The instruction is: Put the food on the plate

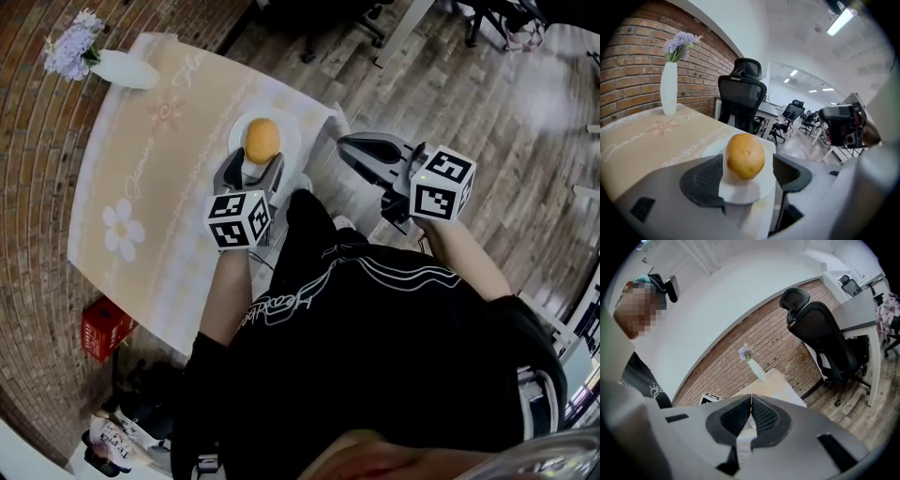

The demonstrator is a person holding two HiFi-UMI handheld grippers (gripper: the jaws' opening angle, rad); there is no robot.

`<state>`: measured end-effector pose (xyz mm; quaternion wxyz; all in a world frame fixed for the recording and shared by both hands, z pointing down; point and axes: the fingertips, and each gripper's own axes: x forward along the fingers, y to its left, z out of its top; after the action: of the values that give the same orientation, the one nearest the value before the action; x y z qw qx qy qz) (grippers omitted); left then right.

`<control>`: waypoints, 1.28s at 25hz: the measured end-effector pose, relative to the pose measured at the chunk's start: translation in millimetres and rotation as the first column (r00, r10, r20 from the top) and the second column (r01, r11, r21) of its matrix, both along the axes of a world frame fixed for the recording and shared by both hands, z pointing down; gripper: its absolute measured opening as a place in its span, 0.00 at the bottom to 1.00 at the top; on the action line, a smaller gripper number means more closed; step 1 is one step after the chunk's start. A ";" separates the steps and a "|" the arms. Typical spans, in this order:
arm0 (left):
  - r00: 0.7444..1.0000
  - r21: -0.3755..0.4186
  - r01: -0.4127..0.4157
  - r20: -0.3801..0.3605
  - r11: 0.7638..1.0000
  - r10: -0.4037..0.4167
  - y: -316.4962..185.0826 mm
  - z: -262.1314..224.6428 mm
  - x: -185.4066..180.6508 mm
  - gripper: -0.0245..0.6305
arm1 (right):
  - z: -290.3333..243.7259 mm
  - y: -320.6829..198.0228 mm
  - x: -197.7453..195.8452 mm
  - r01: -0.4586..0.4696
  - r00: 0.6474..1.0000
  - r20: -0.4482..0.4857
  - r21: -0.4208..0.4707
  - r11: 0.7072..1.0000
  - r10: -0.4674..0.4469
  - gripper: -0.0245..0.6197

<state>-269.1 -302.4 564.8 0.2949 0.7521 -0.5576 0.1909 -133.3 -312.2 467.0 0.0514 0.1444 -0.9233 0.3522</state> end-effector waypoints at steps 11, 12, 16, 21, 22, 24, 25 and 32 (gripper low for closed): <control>0.992 0.110 0.097 -0.094 0.989 -0.087 54.8 -79.8 13.9 0.48 | -42.3 38.1 23.2 0.060 0.998 0.024 0.097 0.993 -0.063 0.03; 0.989 0.120 0.100 -0.119 0.988 -0.086 61.6 -89.9 17.6 0.43 | -46.2 43.2 24.0 0.071 0.997 0.023 0.106 0.992 -0.074 0.03; 0.972 0.185 0.100 -0.229 0.978 -0.056 82.4 -137.1 36.0 0.28 | -65.1 60.7 23.8 0.117 0.993 0.017 0.149 0.982 -0.120 0.03; 0.955 0.247 0.065 -0.297 0.967 0.011 101.4 -183.2 64.3 0.16 | -90.1 79.7 18.0 0.159 0.985 0.028 0.206 0.966 -0.168 0.03; 0.957 0.263 0.052 -0.290 0.963 0.028 103.9 -191.1 69.6 0.13 | -94.6 83.1 17.2 0.163 0.984 0.036 0.213 0.963 -0.174 0.03; 0.961 0.305 0.025 -0.268 0.952 0.060 106.5 -206.7 77.6 0.08 | -102.6 88.2 15.3 0.172 0.982 0.037 0.232 0.957 -0.185 0.03; 0.963 0.324 0.015 -0.259 0.946 0.074 107.6 -213.0 80.2 0.07 | -105.7 90.5 14.4 0.176 0.981 0.036 0.240 0.955 -0.190 0.03; 0.963 0.381 -0.001 -0.249 0.925 0.103 114.7 -235.2 90.4 0.06 | -123.4 104.4 15.3 0.199 0.975 0.040 0.280 0.939 -0.219 0.03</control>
<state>-178.8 -187.7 329.6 0.2115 0.8280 -0.5191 -0.0141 -118.0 -207.8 343.6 0.0353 0.0386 -0.9745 0.2184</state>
